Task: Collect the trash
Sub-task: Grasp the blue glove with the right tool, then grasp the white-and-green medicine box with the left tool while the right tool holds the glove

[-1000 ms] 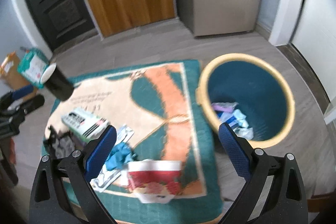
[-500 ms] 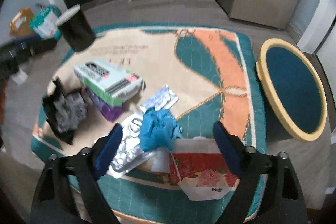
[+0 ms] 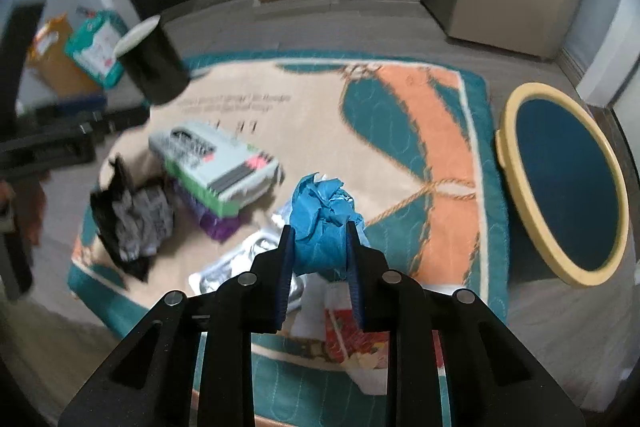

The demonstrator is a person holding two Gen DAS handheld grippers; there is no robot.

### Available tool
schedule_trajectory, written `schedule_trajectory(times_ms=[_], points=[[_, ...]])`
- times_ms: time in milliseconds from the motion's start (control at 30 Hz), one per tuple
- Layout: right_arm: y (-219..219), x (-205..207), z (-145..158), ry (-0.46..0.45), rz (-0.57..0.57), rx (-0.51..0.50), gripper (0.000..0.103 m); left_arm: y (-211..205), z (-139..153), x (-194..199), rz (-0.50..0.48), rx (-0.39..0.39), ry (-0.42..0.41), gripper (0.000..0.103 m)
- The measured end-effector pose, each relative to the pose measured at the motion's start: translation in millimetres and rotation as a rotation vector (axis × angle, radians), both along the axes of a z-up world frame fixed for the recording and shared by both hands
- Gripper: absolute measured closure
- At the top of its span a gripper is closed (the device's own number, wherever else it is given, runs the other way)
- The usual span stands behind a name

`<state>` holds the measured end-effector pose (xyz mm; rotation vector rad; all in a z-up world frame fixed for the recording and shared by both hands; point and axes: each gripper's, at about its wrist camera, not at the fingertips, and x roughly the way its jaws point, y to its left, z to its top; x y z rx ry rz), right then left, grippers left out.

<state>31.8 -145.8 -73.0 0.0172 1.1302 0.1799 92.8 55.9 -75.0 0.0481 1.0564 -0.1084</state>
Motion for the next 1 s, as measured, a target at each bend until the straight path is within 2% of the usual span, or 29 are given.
schedule_trajectory(times_ms=[200,367,567,733,767,833,967,1000], points=[[-16,12,12,-0.031,-0.04,0.033,0.077,9,-23,10,0.113,-0.089,0.083,0.006],[-30,21,18,-0.046,-0.073,0.064,0.077,4,-36,14,0.143,-0.092,0.117,0.006],[-37,27,20,-0.048,-0.085,0.083,0.077,6,-49,17,0.181,-0.169,0.18,0.007],[-36,28,22,-0.051,-0.078,0.098,0.077,-1,-60,18,0.165,-0.179,0.237,0.022],[-35,29,23,-0.053,-0.076,0.101,0.077,-3,-59,18,0.153,-0.175,0.232,0.026],[-36,29,25,-0.058,-0.079,0.112,0.077,-9,-55,19,0.126,-0.163,0.217,0.04],[-39,30,31,-0.071,-0.086,0.129,0.077,-19,-45,25,0.09,-0.148,0.167,0.055],[-40,30,32,-0.074,-0.087,0.131,0.077,-21,-41,30,0.081,-0.147,0.15,0.064]])
